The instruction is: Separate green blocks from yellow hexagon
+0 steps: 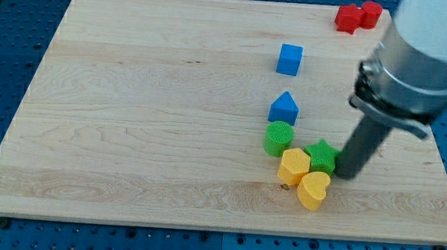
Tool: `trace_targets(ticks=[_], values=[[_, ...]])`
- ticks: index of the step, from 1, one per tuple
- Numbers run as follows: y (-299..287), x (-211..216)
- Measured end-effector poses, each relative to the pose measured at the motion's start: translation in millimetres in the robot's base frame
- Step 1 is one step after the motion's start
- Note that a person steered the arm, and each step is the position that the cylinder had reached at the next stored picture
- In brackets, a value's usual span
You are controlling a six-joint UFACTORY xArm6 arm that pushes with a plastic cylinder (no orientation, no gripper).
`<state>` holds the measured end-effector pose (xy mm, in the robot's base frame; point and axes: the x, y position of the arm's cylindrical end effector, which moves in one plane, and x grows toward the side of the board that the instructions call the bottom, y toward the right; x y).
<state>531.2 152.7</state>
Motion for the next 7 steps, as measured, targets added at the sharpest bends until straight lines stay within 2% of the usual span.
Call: trace_targets(ticks=[2, 3, 4, 5, 7], values=[[-33.8, -13.0], [-20.9, -12.2], [-0.1, 7.1], [-10.3, 4.7], [-28.5, -23.0]])
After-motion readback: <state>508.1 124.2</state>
